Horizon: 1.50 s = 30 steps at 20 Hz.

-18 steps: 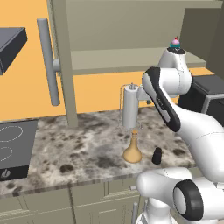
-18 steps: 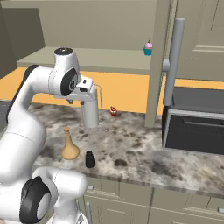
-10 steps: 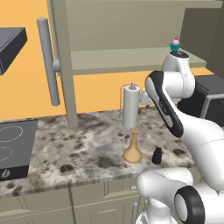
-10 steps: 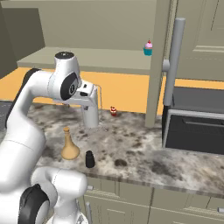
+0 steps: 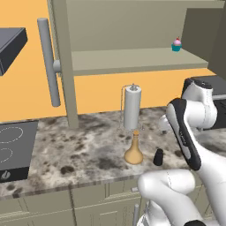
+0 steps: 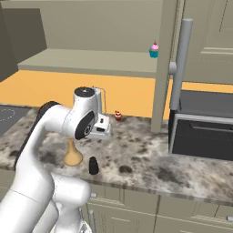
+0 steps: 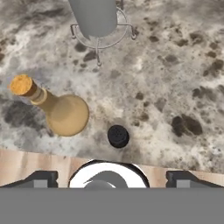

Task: Pick the shaker and oil and vinegar bottle from the counter and place them in the cabinet.

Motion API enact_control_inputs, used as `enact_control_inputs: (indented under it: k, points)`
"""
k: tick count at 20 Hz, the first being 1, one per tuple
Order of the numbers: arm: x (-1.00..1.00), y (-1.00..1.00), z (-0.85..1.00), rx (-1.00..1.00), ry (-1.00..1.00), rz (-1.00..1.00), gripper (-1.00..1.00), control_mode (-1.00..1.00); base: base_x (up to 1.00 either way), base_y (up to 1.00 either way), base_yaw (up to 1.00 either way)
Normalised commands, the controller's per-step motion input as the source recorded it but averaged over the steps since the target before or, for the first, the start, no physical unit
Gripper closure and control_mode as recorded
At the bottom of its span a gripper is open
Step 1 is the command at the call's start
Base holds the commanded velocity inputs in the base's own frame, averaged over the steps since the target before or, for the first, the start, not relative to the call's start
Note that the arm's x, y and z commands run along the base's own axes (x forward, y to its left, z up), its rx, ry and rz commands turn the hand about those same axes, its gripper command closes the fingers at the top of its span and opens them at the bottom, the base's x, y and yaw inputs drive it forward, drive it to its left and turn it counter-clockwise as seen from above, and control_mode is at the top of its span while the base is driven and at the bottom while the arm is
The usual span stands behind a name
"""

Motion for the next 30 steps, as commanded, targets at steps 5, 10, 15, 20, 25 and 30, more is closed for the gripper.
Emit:
enact_control_inputs:
  k: [5,10,15,20,25,30]
  points:
    - [-0.42,-0.59,-0.86,0.02,0.00,0.08,-1.00,-1.00,0.00,0.00,0.00]
    - [-0.09,-0.34,-0.48,0.06,-0.03,0.08,-1.00,-1.00,0.00,0.00,0.00]
    - [0.21,-0.03,-0.27,0.05,-0.05,0.07,-1.00,-1.00,0.00,0.00,0.00]
    - [0.37,0.00,-0.28,0.03,-0.02,0.05,-1.00,-1.00,0.00,0.00,0.00]
    - [0.41,0.02,-0.23,0.02,0.02,0.04,-1.00,-1.00,0.00,0.00,0.00]
    - [0.20,0.16,-0.13,0.00,0.07,0.01,-1.00,-1.00,0.00,0.00,0.00]
